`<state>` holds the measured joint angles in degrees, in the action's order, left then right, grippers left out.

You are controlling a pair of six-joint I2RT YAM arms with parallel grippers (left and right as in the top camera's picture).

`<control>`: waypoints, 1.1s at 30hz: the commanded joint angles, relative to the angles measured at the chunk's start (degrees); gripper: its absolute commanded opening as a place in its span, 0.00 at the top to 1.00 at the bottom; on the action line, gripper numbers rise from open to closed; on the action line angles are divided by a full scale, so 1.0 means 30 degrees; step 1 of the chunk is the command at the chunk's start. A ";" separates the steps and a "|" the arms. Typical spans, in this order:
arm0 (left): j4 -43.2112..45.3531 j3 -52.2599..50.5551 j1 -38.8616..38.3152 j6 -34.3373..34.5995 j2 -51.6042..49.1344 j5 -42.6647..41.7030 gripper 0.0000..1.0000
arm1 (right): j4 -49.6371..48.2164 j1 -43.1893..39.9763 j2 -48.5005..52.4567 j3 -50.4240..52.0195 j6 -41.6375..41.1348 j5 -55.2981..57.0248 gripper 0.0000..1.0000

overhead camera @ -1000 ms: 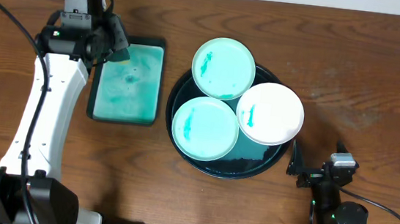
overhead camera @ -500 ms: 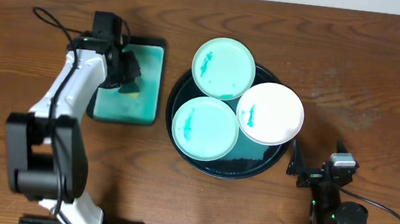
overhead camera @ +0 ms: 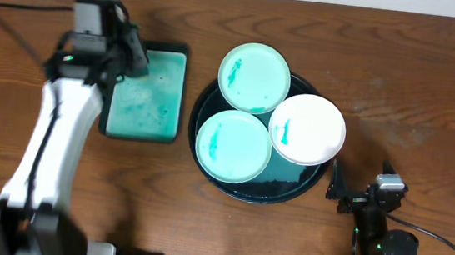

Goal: Clean dirty plates on tray and stack at the side

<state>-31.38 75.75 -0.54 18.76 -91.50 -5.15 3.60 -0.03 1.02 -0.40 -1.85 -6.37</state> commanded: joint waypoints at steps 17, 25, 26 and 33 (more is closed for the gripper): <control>-0.4415 0.0095 -0.2579 0.2616 0.3956 -0.3089 0.93 | 0.0066 0.0022 -0.0066 0.0029 0.0277 0.0044 0.01; -0.0903 -0.2812 -0.8845 0.5289 0.0379 -0.3060 0.93 | 0.0066 0.0029 -0.0066 0.0029 0.0277 0.0044 0.01; -0.0452 -0.2856 -0.9442 0.5304 -0.0364 -0.2973 0.93 | 0.0066 0.0029 -0.0066 0.0029 0.0277 0.0044 0.01; 0.0437 -0.2856 -1.1351 0.7031 -0.4182 -0.0233 0.93 | 0.0066 0.0029 -0.0066 0.0029 0.0277 0.0044 0.01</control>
<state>-30.09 67.40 -33.61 34.87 -100.64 -11.62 3.60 -0.03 1.02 -0.40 -1.85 -6.37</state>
